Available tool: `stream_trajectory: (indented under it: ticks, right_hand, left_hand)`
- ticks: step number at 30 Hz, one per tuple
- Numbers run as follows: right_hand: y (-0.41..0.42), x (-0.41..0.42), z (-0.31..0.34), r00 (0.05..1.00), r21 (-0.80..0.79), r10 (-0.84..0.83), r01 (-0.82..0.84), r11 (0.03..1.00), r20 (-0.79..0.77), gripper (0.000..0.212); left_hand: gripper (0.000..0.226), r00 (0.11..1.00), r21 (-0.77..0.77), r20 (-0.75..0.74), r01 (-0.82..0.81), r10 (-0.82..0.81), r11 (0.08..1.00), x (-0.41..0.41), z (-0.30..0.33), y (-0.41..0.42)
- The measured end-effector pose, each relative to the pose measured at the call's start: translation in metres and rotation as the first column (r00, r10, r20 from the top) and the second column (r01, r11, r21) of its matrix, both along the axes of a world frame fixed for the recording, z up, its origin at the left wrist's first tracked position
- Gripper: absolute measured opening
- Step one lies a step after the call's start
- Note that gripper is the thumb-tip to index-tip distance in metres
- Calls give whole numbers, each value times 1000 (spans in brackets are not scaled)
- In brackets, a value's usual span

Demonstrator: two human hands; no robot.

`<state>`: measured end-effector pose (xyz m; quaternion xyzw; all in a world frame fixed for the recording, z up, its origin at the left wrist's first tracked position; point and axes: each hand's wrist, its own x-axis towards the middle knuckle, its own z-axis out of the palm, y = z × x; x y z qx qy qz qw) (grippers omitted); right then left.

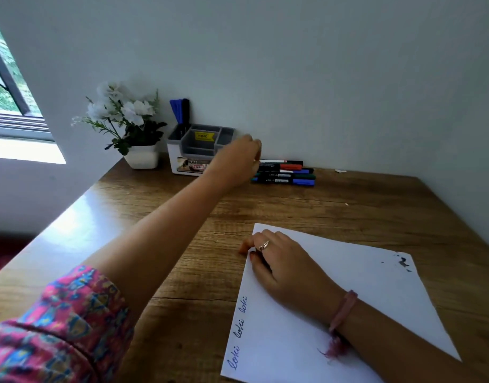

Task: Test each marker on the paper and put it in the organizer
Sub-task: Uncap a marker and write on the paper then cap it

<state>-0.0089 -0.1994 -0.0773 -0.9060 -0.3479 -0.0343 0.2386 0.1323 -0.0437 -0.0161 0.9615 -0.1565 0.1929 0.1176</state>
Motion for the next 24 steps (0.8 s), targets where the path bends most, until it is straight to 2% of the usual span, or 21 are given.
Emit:
stream_trajectory:
  ticks: [4,11,14,16,17,18,20,22,24]
  right_hand:
    - [-1,0,0,1000,2,7,-7,1000,22,28]
    - [-1,0,0,999,22,13,-14,1000,44,24]
    - [-2,0,0,998,17,17,-18,1000,52,23]
    - [-2,1,0,998,16,21,-22,1000,55,22]
    - [-2,1,0,998,19,22,-23,1000,55,22]
    - [-3,1,0,998,24,23,-24,999,51,22]
    - [-3,0,1,999,31,22,-24,999,42,21]
    - [-3,0,2,999,39,25,-26,999,39,21]
    - [-3,0,2,999,58,28,-29,998,31,20]
  left_hand:
    - [34,975,142,-214,-20,50,990,3,-26,-13]
    - [41,950,207,-294,-47,108,977,4,-33,-17]
    - [37,949,128,-302,-55,92,990,-10,-32,-20]
    - [33,954,-29,-295,-59,48,998,-24,-32,-16]
    - [30,957,-154,-289,-67,20,986,-33,-30,-13]
    - [26,959,-298,-284,-87,-1,951,-43,-28,-9]
    - [19,961,-575,-275,-141,-28,806,-62,-20,0]
    - [17,957,-801,-280,-188,-77,569,-80,-11,9]
    - [16,957,-932,-252,-201,-141,301,-95,0,18]
